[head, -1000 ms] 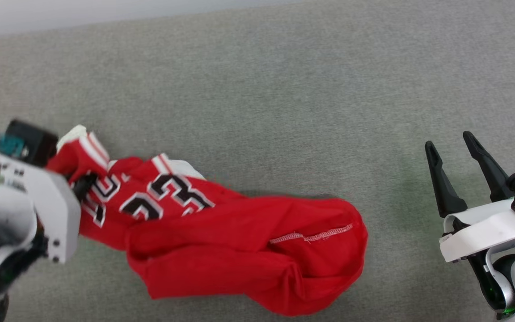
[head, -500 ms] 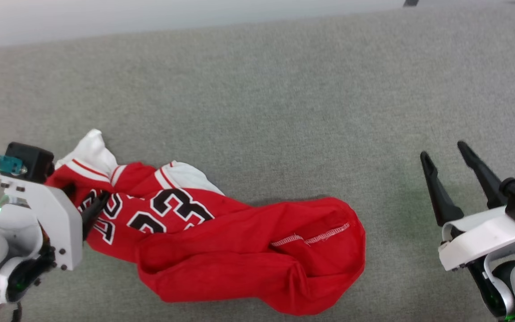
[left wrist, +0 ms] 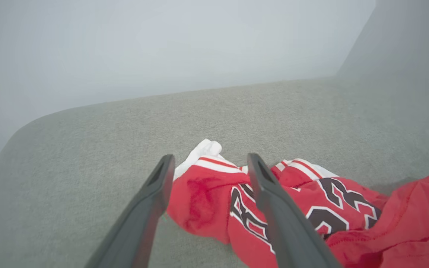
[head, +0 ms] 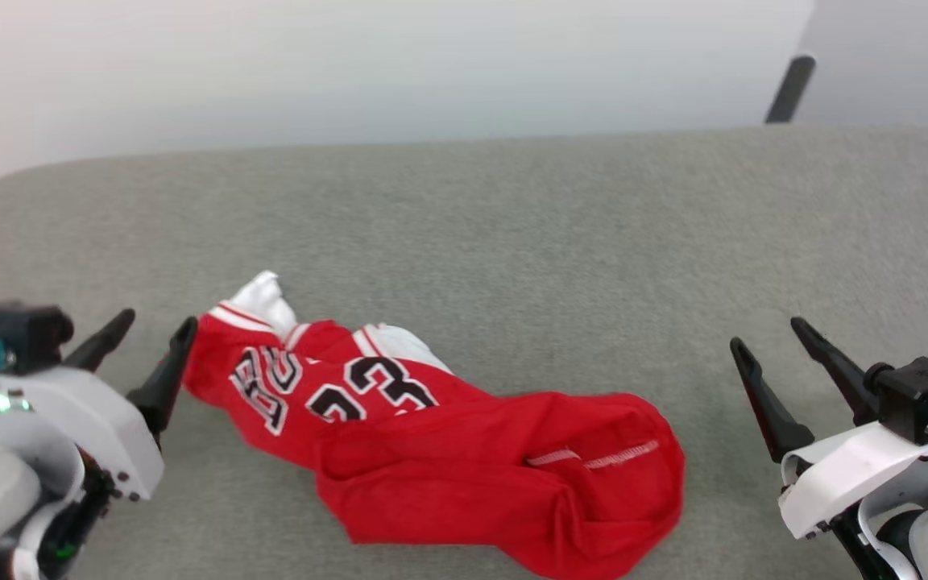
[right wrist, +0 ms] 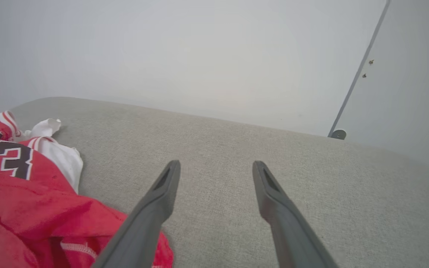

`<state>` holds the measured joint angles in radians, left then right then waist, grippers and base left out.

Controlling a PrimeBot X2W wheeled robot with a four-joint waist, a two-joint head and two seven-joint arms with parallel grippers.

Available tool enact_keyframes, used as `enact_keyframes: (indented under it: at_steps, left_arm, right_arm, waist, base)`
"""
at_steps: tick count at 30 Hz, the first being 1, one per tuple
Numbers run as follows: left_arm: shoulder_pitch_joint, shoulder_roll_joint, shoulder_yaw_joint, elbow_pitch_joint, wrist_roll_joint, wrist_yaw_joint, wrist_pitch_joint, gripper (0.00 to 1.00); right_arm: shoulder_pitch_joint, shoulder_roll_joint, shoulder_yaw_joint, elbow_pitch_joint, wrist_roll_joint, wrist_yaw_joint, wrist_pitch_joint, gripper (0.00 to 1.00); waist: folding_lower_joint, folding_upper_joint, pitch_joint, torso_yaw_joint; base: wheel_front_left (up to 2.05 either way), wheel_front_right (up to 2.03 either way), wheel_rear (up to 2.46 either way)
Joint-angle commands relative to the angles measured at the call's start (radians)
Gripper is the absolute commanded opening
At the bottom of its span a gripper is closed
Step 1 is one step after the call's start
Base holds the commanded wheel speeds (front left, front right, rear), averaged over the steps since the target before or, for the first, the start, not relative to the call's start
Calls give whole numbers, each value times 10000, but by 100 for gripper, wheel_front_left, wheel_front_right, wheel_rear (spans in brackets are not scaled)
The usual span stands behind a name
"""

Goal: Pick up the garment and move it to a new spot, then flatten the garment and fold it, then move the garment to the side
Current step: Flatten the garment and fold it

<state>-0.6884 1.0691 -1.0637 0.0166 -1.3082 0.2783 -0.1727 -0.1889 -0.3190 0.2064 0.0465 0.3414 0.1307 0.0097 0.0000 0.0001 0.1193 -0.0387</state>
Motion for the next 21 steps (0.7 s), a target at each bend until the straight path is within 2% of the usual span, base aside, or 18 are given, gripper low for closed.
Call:
enact_keyframes:
  at_steps: [1, 6, 10, 16, 21]
  left_arm:
    - [305, -99, 71, 75, -42, 52, -307, 100]
    - [1291, -422, 830, 420, 167, 150, -914, 100]
    - [2531, -1137, 2801, 689, 1039, 209, -914, 100]
    - [4745, -2557, 5748, 962, 2652, -225, -921, 100]
    - [5922, -3770, 7363, 1090, 3767, -873, -922, 100]
  right_arm:
    - [128, -84, 51, -6, 87, 1, 59, 100]
    - [272, -334, 184, -49, 308, 1, 313, 100]
    - [434, -453, 218, -92, 460, 1, 482, 100]
    - [518, -592, 291, -174, 576, 1, 682, 100]
    - [417, -790, 547, -223, 821, 1, 1046, 100]
  waist:
    - [0, -1, -617, 673]
    - [0, -1, -935, 1300]
    - [0, -1, -1099, 1812]
    - [0, -1, -1242, 2478]
    - [0, -1, -1212, 2972]
  base:
    - [0, 0, 0]
    - [0, 0, 0]
    - [0, 0, 0]
    - [0, 0, 0]
    - [0, 0, 0]
